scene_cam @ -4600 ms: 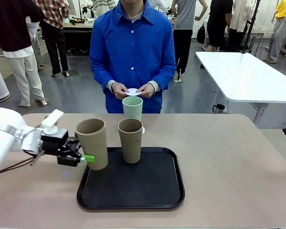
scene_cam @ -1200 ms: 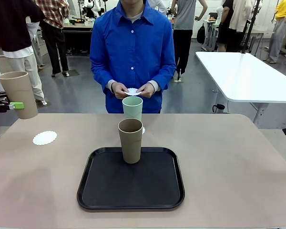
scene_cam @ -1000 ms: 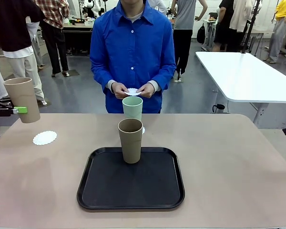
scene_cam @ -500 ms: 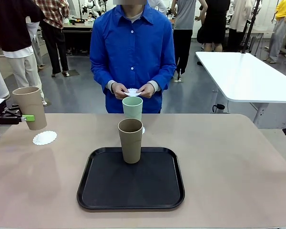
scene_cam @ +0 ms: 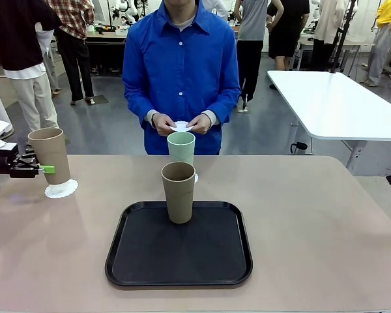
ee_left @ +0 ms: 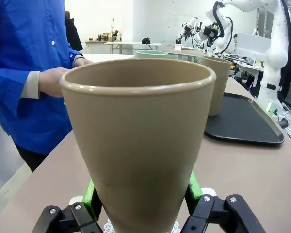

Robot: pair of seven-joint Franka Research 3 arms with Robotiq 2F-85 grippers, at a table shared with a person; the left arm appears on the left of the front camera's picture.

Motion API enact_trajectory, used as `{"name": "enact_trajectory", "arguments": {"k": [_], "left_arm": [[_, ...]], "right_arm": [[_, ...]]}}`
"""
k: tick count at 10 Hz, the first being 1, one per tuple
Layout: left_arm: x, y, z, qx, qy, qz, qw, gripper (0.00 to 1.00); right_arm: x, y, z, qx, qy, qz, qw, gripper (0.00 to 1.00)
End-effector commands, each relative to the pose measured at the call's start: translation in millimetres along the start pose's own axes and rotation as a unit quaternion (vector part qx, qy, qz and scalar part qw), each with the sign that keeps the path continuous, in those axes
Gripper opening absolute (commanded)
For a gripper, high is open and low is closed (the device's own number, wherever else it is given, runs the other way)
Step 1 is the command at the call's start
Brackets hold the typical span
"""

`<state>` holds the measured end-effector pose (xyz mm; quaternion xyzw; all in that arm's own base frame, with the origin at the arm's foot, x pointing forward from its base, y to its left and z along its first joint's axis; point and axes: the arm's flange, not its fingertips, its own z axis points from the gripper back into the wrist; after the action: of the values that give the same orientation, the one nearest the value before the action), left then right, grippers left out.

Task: Place coasters on the table and set cups on them.
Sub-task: Take one Reusable plastic cup from the Flat Tray and place it on a coaster set by the human.

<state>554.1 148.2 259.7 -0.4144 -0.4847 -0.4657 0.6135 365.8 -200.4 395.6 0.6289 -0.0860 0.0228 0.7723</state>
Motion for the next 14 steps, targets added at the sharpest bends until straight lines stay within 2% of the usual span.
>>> {"name": "enact_trajectory", "arguments": {"k": [1, 6, 8, 9, 14], "left_arm": [[-3.3, 7.4, -0.5, 0.007, -0.008, -0.015, 1.000, 0.83], [-15.1, -2.8, -3.4, -0.015, -0.016, -0.038, 0.999, 0.83], [1.5, -13.7, -1.3, -0.021, -0.008, -0.024, 0.999, 0.83], [-14.6, -1.7, -4.4, -0.012, -0.008, -0.026, 1.000, 0.83], [-18.9, -6.1, -3.4, -0.010, -0.019, -0.032, 0.999, 0.83]], "right_arm": [[-0.4, 0.3, -1.2, 0.005, 0.000, 0.002, 1.000, 1.00], [-0.4, 0.3, -1.2, 0.005, 0.000, 0.002, 1.000, 1.00], [-0.4, 0.3, -1.2, 0.005, 0.000, 0.002, 1.000, 1.00], [-0.4, 0.3, -1.2, 0.005, 0.000, 0.002, 1.000, 1.00], [-0.4, 0.3, -1.2, 0.005, 0.000, 0.002, 1.000, 1.00]]}}
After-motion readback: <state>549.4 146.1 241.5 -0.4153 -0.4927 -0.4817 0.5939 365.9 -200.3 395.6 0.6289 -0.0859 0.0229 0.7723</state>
